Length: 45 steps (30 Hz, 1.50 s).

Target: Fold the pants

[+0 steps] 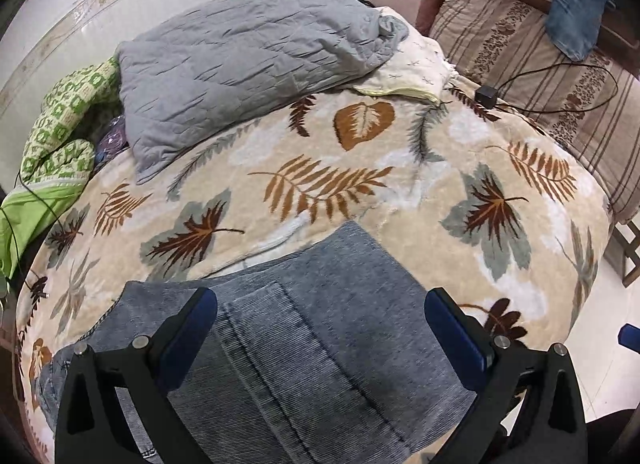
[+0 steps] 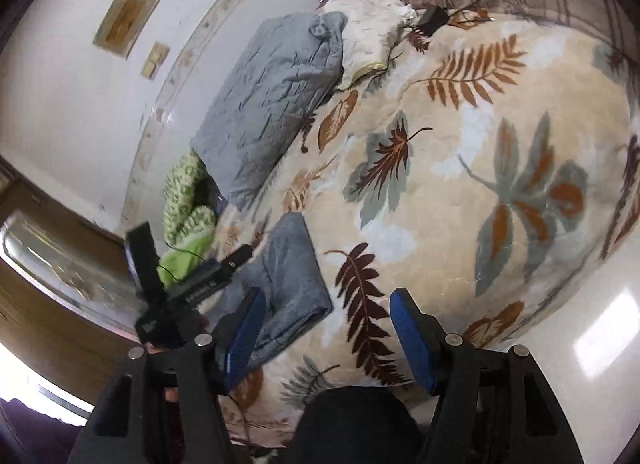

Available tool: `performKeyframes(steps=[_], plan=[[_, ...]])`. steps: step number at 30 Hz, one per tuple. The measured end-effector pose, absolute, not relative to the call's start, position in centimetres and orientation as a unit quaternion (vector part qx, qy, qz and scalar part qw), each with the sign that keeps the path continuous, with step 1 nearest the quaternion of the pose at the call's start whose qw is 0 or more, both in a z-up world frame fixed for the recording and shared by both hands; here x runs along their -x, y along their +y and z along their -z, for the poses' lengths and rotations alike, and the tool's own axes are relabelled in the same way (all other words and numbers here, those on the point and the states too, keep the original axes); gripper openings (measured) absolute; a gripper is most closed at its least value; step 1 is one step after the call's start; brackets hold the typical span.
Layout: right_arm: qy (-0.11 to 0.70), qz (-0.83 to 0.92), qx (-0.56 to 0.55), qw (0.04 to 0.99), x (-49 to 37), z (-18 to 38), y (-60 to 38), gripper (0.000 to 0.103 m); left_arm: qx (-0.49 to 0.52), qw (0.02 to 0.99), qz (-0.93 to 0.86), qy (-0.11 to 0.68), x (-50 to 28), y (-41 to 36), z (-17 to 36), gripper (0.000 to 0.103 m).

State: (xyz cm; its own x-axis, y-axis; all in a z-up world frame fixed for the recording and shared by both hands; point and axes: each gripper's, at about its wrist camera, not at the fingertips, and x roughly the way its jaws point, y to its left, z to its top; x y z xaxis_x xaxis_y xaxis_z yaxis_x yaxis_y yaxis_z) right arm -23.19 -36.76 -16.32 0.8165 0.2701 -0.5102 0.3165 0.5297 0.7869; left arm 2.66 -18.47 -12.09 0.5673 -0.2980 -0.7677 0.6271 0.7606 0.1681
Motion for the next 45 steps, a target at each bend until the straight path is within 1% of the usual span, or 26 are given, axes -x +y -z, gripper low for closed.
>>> performKeyframes(steps=[14,22,27,33,36,41,42,45], plan=[[0.32,0.022,-0.469,0.823,22.7,16.2,-35.8,0.068,-0.202,0.866,0.268,0.37,-3.0,-16.6,10.9,0.103],[0.329,0.02,-0.466,0.821,21.3,16.3,-35.1,0.068,-0.192,0.877,0.259,0.357,-3.3,-13.5,9.8,0.103],[0.339,-0.013,-0.46,0.82,17.7,16.5,-33.5,0.068,-0.185,0.89,0.224,0.352,-3.6,-8.1,9.0,0.103],[0.37,-0.068,-0.451,0.81,10.7,17.4,-30.5,0.068,-0.164,0.903,0.123,0.378,-4.6,2.2,9.3,0.103],[0.37,-0.11,-0.476,0.79,6.4,18.1,-29.4,0.068,-0.147,0.905,0.049,0.396,-4.8,8.5,9.9,0.103],[0.371,-0.117,-0.467,0.794,-0.4,18.0,-26.6,0.068,-0.126,0.899,-0.031,0.418,-4.4,15.6,10.3,0.103],[0.376,-0.104,-0.467,0.794,-1.5,18.4,-26.2,0.068,-0.117,0.897,-0.041,0.425,-4.2,16.9,10.4,0.103],[0.433,-0.061,-0.454,0.776,-4.9,21.0,-24.6,0.069,-0.093,0.887,-0.058,0.448,-3.9,19.7,11.1,0.103]])
